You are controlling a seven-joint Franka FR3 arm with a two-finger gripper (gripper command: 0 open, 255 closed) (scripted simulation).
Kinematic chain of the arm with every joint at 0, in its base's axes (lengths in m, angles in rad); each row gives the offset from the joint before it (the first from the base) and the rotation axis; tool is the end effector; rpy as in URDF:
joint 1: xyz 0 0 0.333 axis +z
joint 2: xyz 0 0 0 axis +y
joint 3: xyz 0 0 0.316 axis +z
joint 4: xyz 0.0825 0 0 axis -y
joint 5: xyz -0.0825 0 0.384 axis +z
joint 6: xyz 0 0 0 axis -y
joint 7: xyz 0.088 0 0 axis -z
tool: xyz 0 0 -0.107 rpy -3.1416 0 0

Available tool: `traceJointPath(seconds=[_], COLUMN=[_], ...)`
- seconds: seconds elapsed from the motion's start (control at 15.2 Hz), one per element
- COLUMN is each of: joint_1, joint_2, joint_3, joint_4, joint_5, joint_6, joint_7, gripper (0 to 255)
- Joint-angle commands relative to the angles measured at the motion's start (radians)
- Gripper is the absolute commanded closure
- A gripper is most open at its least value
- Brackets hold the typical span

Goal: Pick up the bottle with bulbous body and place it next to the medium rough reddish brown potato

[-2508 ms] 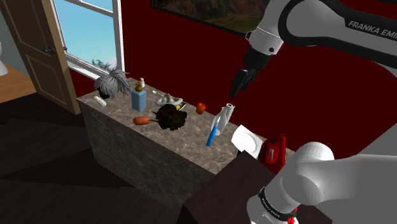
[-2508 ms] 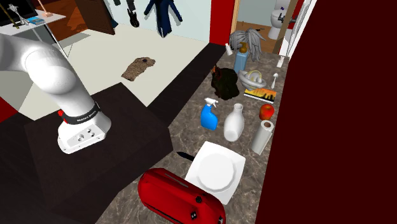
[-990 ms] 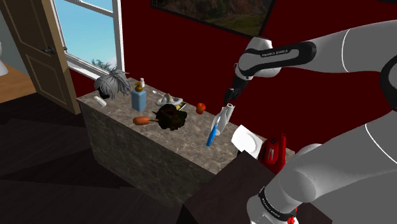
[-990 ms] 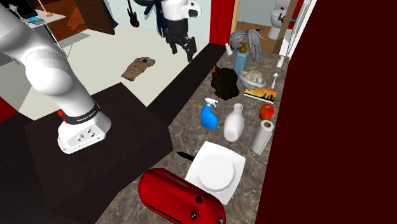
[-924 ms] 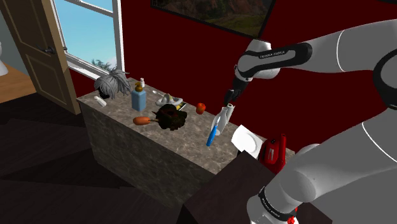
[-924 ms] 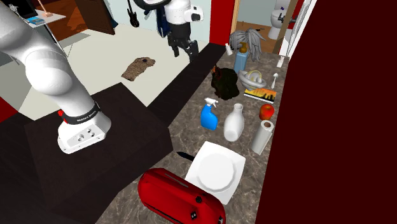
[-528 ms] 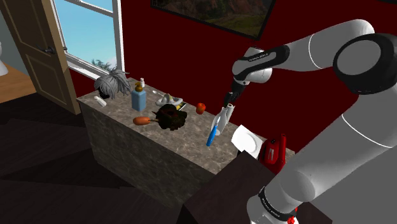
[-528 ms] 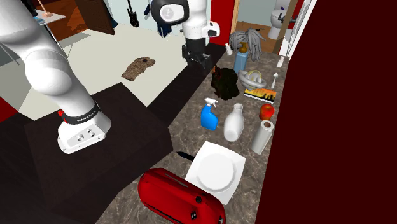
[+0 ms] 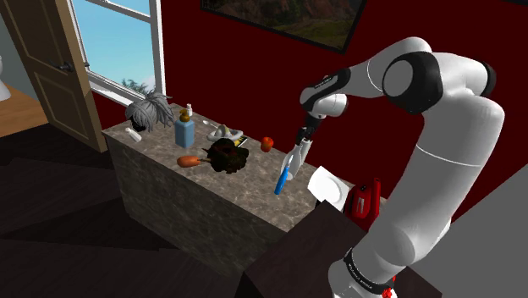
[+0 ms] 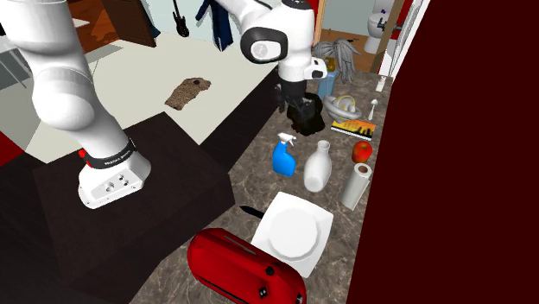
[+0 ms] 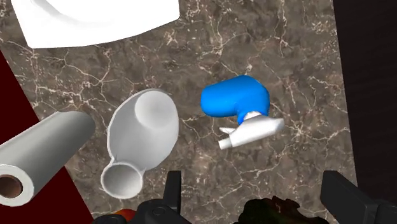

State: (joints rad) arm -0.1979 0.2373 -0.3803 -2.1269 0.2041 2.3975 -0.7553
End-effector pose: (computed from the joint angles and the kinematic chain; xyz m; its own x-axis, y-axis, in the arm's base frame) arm 0.4841 -0.3097 0.3104 0.9961 0.0420 0.0777 0.0427 -0.9991 -0.0072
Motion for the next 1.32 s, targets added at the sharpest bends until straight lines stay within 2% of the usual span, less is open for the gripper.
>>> traceJointPath(seconds=[0.0,0.33,0.59,1.25], joint_1=[-0.031,-0.112,-0.176,-0.193], joint_2=[0.083,0.274,0.42,0.498], joint_3=[0.006,0.034,0.056,0.082], joint_4=[0.061,0.237,0.396,0.417], joint_5=[0.044,0.118,0.152,0.179], joint_6=[0.012,0.009,-0.01,0.046], joint_7=[-0.047,-0.118,-0.149,-0.164], gripper=[0,0,0,0])
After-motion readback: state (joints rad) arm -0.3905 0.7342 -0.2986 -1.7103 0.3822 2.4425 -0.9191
